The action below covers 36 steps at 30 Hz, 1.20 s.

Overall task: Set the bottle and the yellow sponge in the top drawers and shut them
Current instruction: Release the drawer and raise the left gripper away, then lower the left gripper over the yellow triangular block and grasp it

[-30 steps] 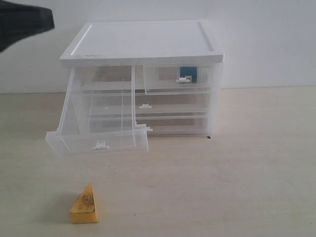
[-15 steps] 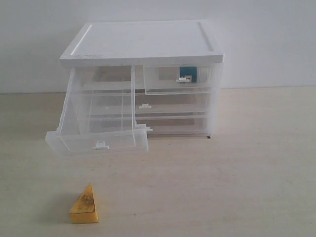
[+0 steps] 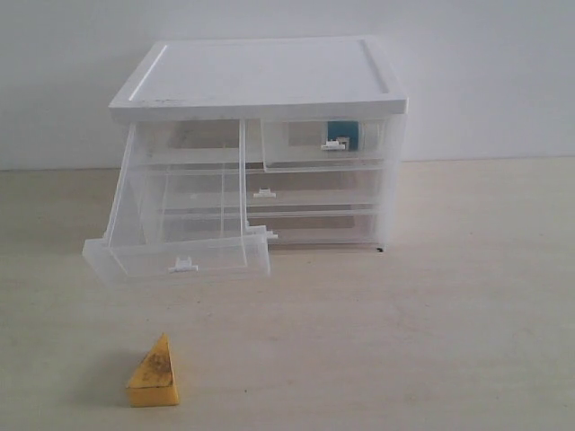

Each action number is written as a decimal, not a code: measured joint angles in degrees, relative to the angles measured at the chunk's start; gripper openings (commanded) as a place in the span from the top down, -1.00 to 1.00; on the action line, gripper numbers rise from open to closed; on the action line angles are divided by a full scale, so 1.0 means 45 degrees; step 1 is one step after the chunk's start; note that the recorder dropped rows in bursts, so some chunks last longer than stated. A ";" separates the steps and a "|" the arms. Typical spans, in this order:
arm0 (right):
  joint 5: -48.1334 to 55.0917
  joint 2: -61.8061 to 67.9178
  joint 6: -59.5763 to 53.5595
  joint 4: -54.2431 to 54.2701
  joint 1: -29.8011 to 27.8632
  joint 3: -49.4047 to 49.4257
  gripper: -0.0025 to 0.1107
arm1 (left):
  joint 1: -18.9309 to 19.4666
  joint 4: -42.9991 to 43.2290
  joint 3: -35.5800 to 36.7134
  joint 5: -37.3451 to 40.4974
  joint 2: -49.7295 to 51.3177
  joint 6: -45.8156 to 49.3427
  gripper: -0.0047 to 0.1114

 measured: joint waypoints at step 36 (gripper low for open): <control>0.0000 0.0000 0.0000 0.0000 0.0000 0.0000 0.96 | -0.3441 -0.3169 0.5407 -0.9838 0.5462 -0.0300 -0.35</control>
